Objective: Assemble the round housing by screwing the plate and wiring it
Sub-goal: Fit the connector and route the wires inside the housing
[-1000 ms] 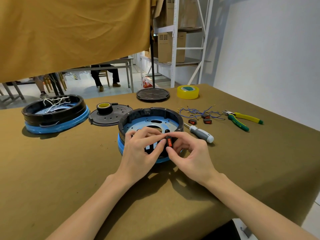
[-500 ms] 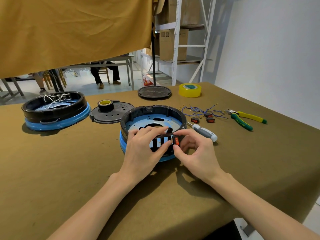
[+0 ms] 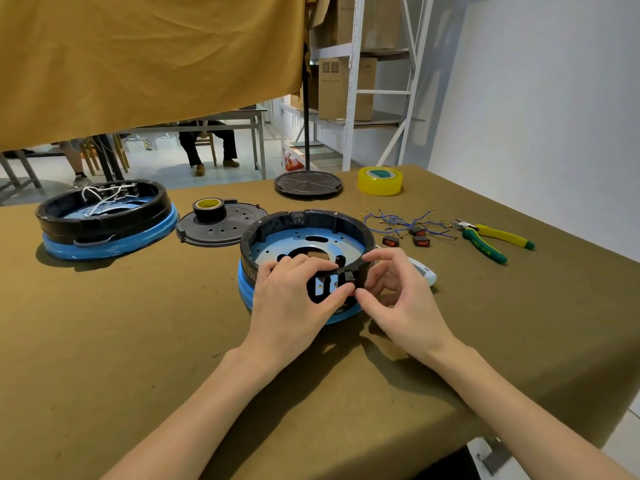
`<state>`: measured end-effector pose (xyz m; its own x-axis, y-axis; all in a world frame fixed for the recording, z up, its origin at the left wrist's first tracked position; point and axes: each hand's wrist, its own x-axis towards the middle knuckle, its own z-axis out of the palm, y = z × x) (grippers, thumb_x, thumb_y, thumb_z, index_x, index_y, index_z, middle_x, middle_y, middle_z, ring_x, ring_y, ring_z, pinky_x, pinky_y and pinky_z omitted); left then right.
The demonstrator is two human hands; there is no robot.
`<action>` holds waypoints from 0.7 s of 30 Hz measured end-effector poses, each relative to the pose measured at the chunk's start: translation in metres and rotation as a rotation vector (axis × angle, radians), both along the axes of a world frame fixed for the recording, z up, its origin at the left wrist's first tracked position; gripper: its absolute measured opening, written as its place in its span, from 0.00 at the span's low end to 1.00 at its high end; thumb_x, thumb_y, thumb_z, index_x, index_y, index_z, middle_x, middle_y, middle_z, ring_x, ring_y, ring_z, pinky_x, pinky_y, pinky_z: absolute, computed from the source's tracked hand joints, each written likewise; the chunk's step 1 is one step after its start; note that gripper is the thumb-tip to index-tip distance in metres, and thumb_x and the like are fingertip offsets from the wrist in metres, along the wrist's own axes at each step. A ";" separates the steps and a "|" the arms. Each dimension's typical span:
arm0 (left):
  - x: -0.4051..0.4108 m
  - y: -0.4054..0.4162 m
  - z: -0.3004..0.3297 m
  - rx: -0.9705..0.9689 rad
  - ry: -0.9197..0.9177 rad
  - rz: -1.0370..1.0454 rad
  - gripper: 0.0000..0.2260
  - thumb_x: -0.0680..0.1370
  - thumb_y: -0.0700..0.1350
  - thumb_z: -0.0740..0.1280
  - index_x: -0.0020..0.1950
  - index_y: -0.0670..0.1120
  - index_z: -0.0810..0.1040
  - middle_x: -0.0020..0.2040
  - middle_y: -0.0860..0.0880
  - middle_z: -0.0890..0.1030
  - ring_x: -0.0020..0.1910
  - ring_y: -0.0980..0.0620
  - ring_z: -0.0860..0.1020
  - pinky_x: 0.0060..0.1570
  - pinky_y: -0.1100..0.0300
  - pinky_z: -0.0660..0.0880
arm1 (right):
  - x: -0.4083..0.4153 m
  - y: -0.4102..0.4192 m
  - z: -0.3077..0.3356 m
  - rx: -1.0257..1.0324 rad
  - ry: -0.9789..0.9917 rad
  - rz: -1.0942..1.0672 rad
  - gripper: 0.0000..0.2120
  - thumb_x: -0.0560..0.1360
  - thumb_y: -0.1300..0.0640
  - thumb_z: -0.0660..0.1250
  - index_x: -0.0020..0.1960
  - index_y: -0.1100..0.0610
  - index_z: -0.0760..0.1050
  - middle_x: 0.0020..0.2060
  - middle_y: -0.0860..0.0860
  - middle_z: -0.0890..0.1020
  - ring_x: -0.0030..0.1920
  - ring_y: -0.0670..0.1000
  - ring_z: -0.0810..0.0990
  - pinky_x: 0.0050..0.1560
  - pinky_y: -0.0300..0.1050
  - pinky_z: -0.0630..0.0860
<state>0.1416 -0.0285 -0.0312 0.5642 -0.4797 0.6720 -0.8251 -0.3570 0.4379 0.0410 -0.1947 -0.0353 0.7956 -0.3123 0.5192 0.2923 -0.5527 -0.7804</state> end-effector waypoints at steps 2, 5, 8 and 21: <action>-0.001 -0.002 0.001 -0.023 0.012 0.009 0.19 0.75 0.65 0.69 0.57 0.55 0.83 0.52 0.59 0.84 0.52 0.62 0.77 0.56 0.59 0.64 | 0.001 -0.003 0.002 0.000 0.012 -0.008 0.19 0.75 0.62 0.75 0.62 0.50 0.74 0.41 0.44 0.79 0.41 0.47 0.80 0.39 0.35 0.76; -0.001 -0.002 0.001 -0.037 0.028 0.013 0.17 0.75 0.65 0.71 0.56 0.56 0.83 0.50 0.60 0.84 0.51 0.63 0.76 0.55 0.59 0.63 | 0.002 -0.010 0.008 -0.050 0.033 -0.036 0.18 0.76 0.60 0.75 0.64 0.50 0.77 0.44 0.46 0.78 0.44 0.47 0.79 0.42 0.36 0.75; -0.001 -0.002 0.001 -0.030 0.031 0.016 0.16 0.75 0.64 0.71 0.56 0.56 0.82 0.50 0.61 0.83 0.51 0.63 0.77 0.55 0.58 0.64 | 0.006 -0.019 0.019 -0.212 0.057 -0.030 0.15 0.76 0.59 0.75 0.62 0.51 0.82 0.55 0.45 0.77 0.55 0.43 0.76 0.52 0.33 0.73; -0.002 -0.005 -0.006 -0.078 0.010 0.003 0.16 0.76 0.62 0.71 0.59 0.57 0.80 0.52 0.61 0.83 0.53 0.62 0.77 0.59 0.62 0.63 | 0.011 -0.029 0.017 -0.291 -0.031 0.116 0.09 0.75 0.63 0.75 0.53 0.54 0.87 0.55 0.47 0.83 0.56 0.51 0.82 0.55 0.53 0.81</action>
<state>0.1396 -0.0335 -0.0372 0.5720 -0.4248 0.7017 -0.8198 -0.3238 0.4722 0.0525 -0.2241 -0.0181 0.7999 -0.0547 0.5976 0.3875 -0.7133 -0.5840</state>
